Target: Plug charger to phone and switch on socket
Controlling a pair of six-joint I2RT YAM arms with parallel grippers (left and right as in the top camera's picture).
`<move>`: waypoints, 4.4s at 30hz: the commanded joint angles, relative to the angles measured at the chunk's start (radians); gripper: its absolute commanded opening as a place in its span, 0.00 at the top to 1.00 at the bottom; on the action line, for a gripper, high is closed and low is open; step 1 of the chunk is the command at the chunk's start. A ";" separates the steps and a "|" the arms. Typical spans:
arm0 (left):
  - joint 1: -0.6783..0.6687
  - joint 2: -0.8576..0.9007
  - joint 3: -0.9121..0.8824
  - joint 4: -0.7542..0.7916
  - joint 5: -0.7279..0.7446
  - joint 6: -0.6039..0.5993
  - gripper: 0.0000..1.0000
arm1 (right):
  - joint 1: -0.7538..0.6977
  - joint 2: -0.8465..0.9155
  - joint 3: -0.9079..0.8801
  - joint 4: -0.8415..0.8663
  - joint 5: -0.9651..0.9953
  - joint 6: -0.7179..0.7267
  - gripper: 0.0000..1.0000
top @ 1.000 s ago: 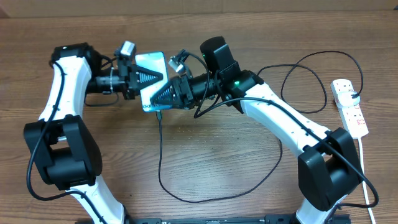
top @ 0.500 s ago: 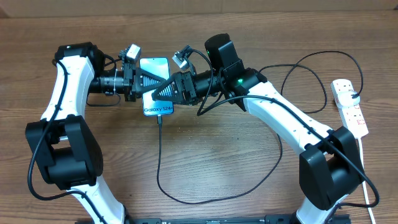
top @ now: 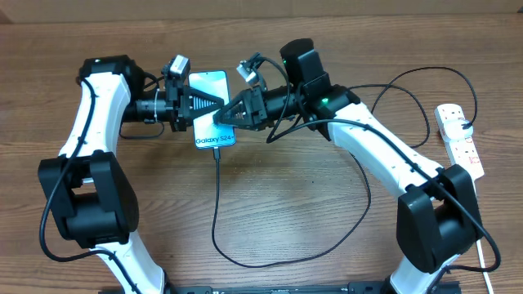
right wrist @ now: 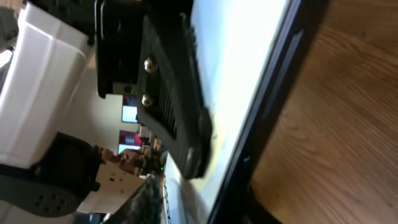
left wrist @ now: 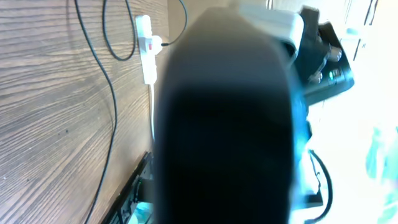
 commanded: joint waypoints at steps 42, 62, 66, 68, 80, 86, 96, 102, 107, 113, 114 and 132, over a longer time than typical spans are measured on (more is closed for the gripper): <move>-0.006 -0.011 0.005 0.146 -0.024 0.005 0.34 | -0.002 -0.027 0.017 -0.084 -0.026 0.017 0.96; -0.006 -0.011 0.005 0.308 -0.747 -0.345 0.00 | -0.015 -0.022 0.013 -0.517 0.689 -0.228 0.96; -0.006 -0.011 0.005 0.309 -0.901 -0.424 0.00 | -0.014 -0.016 -0.030 -0.512 0.732 -0.227 0.96; -0.006 -0.011 0.005 0.309 -0.922 -0.428 0.00 | -0.014 -0.007 -0.057 -0.509 0.732 -0.224 0.96; -0.018 -0.011 0.005 0.305 -0.932 -0.428 0.00 | -0.014 -0.004 -0.196 -0.423 0.732 -0.207 0.96; -0.054 -0.011 0.005 0.305 -0.985 -0.440 0.00 | -0.014 -0.002 -0.229 -0.376 0.689 -0.188 0.96; -0.137 -0.011 0.005 0.309 -1.011 -0.443 0.00 | -0.014 0.104 -0.233 -0.316 0.597 -0.170 0.96; -0.164 -0.011 0.005 0.310 -1.012 -0.443 0.00 | -0.014 0.180 -0.233 -0.256 0.565 -0.167 0.96; -0.177 -0.011 0.005 0.310 -1.011 -0.443 0.00 | -0.014 0.211 -0.233 -0.219 0.565 -0.167 0.81; -0.177 -0.011 0.005 0.310 -1.011 -0.443 0.00 | -0.014 0.211 -0.233 -0.212 0.565 -0.167 0.67; -0.177 -0.011 0.005 0.310 -1.011 -0.443 0.00 | -0.014 0.211 -0.233 -0.212 0.566 -0.167 0.61; -0.177 -0.011 0.005 0.296 -1.083 -0.443 0.00 | -0.054 0.210 -0.230 -0.253 0.618 -0.057 0.42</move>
